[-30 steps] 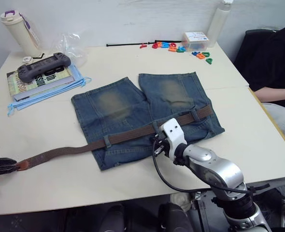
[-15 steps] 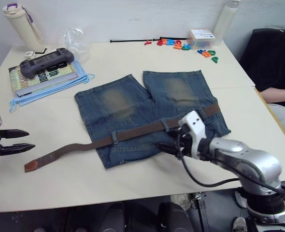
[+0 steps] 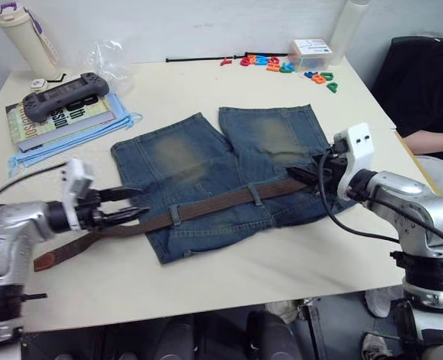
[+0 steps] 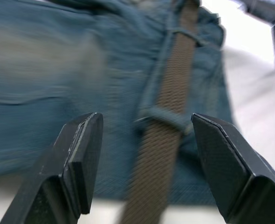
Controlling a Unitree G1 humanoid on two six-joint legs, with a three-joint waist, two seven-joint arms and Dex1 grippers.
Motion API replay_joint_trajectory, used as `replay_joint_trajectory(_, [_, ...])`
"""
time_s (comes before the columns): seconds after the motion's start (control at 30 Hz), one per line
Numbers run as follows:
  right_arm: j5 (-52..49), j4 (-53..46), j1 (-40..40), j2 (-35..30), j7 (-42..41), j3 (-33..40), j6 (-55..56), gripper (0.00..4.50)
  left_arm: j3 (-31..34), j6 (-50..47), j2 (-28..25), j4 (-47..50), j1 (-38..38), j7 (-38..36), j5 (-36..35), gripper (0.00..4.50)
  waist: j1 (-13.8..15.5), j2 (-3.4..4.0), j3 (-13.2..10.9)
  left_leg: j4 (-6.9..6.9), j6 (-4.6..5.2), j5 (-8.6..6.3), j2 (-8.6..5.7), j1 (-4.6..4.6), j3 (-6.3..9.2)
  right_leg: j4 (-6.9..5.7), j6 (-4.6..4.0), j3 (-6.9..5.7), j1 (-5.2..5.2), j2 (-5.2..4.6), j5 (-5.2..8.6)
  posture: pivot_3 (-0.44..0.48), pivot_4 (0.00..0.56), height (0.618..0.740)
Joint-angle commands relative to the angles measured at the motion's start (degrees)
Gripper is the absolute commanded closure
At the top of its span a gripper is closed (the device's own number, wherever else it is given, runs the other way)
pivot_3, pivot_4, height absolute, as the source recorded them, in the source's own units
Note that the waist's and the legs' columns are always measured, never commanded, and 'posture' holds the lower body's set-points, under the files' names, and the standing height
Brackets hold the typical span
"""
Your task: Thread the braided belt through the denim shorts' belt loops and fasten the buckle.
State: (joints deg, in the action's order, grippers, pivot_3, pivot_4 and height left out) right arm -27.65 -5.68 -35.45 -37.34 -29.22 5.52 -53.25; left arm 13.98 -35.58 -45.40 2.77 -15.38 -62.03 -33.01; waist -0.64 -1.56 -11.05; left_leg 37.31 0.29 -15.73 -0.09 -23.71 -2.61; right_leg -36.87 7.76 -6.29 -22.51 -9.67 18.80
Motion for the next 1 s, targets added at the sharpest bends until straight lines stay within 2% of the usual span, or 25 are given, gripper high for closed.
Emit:
replay_joint_trajectory(0.03, [3.3,8.9,-5.1,-3.1,-6.6,-2.7,5.3,0.09,-1.1,1.0,1.2,-1.8,-2.0,0.6,0.1,1.14,-0.1,0.01,0.0,0.0,0.01,0.02,0.0,0.01,-0.06,-0.01,-0.01,0.0,0.01,0.0,0.0,0.0,0.15,0.691])
replay_joint_trajectory(0.23, [7.5,21.9,-10.4,-2.7,-12.7,-5.5,13.2,0.09,-5.2,3.5,4.0,-4.3,-5.4,0.7,2.0,1.14,0.2,0.0,0.0,0.02,0.02,0.02,0.01,-0.03,-0.31,0.07,-0.01,-0.02,0.03,0.0,-0.01,0.0,0.15,0.691])
replay_joint_trajectory(0.43, [10.4,26.6,-11.0,-0.9,-16.4,-7.2,19.9,0.09,-8.7,7.1,7.0,-6.7,-8.0,1.0,5.0,1.14,-0.2,0.01,0.0,0.23,0.02,0.07,-0.08,-0.4,0.09,0.1,0.0,-0.52,0.1,-0.05,-0.01,0.0,0.15,0.687])
replay_joint_trajectory(0.47, [11.1,26.9,-10.7,-1.0,-16.9,-7.7,20.8,0.09,-9.3,7.7,7.3,-6.9,-8.3,0.9,5.5,1.14,-1.0,0.05,0.0,0.08,0.1,0.17,-0.37,-0.52,0.57,0.17,0.0,-1.08,0.41,-0.29,-0.01,0.0,0.15,0.686])
replay_joint_trajectory(0.5, [11.9,27.1,-10.4,-1.3,-17.5,-8.2,21.8,0.09,-9.9,7.9,7.8,-7.3,-8.8,0.9,5.8,1.14,-1.2,0.06,0.0,-0.44,0.26,0.72,-1.16,-0.45,1.51,0.46,0.03,-2.45,1.05,-1.01,0.01,0.0,0.15,0.685])
replay_joint_trajectory(0.57, [13.0,27.6,-10.0,-1.9,-19.2,-8.7,22.7,0.09,-11.2,8.4,8.8,-8.5,-9.8,0.8,6.4,1.14,-1.8,0.07,0.0,-1.31,0.37,1.63,-2.04,-0.54,2.92,0.58,0.15,-4.51,1.63,-2.22,0.07,0.0,0.15,0.684])
replay_joint_trajectory(0.6, [14.0,28.0,-9.8,-2.5,-20.1,-9.3,23.4,0.09,-11.8,8.6,9.2,-9.3,-10.2,0.4,6.8,1.14,-1.4,0.11,-0.1,-1.58,0.45,2.09,-2.5,-0.49,3.48,0.52,0.39,-4.97,1.76,-2.65,0.18,0.0,0.15,0.684])
replay_joint_trajectory(0.63, [15.3,28.8,-9.9,-3.2,-20.7,-10.2,24.0,0.09,-12.7,8.9,9.5,-10.3,-10.6,-0.2,7.4,1.14,-0.9,0.18,-0.1,-1.37,0.48,2.05,-2.41,-0.51,3.38,0.21,0.46,-4.62,1.61,-2.61,0.15,0.0,0.15,0.684])
replay_joint_trajectory(0.77, [19.1,31.0,-10.5,-5.5,-25.7,-13.8,26.1,0.09,-14.9,8.5,10.9,-16.0,-13.3,-3.3,7.5,1.14,0.4,0.32,-0.2,-1.17,0.49,2.04,-2.51,-0.53,3.38,0.64,0.56,-4.37,1.88,-2.57,0.12,0.0,0.15,0.684])
replay_joint_trajectory(0.87, [21.2,31.5,-10.8,-6.7,-30.0,-16.6,25.8,0.09,-16.1,7.5,12.7,-22.2,-17.7,-5.2,7.9,1.14,0.4,0.32,-0.2,-1.13,0.49,2.04,-2.45,-0.52,3.26,0.72,0.63,-4.33,1.93,-2.47,0.08,0.0,0.15,0.684])
replay_joint_trajectory(1.0, [23.0,31.9,-10.8,-6.7,-31.2,-18.2,23.5,0.09,-17.2,6.1,15.7,-29.6,-22.7,-6.1,8.8,1.14,0.4,0.31,-0.2,-1.11,0.48,2.04,-2.32,-0.48,3.07,0.76,0.62,-4.31,1.98,-2.33,0.07,0.0,0.15,0.684])
